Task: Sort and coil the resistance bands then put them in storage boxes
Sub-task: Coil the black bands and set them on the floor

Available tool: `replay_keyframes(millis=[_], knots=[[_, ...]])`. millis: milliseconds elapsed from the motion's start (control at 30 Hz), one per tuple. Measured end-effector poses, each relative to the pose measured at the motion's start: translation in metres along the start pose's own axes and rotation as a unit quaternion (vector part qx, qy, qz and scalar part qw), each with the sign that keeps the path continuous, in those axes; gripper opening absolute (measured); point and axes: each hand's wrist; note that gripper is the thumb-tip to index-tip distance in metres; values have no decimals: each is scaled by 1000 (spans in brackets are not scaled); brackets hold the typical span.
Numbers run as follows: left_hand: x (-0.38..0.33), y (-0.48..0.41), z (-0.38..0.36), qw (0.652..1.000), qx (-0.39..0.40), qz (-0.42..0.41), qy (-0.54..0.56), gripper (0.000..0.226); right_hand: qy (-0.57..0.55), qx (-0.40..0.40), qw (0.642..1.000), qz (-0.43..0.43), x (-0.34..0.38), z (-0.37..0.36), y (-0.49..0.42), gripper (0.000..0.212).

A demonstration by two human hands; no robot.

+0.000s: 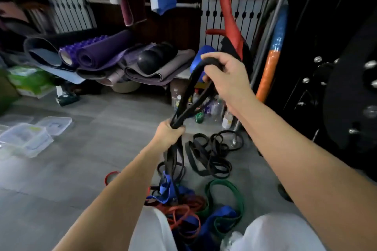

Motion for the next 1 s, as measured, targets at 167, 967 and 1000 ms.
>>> replay_keyframes(millis=[167, 967, 1000], knots=[[-63, 6, 27, 998, -56, -41, 2, 15, 128, -54, 980, -142, -58, 47, 22, 15], [5, 44, -1, 988, 108, -98, -43, 103, -116, -114, 972, -167, 3, -31, -25, 17], [21, 38, -14, 990, 120, -62, -27, 92, -131, -105, 974, -151, 12, -32, -29, 16]])
Point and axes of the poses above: each hand's wrist, its own y-axis away from the middle knuckle, its own z-axis out of the back of the hand, x = y × z, and after that the axes turned 10 degrees about z, right-handed
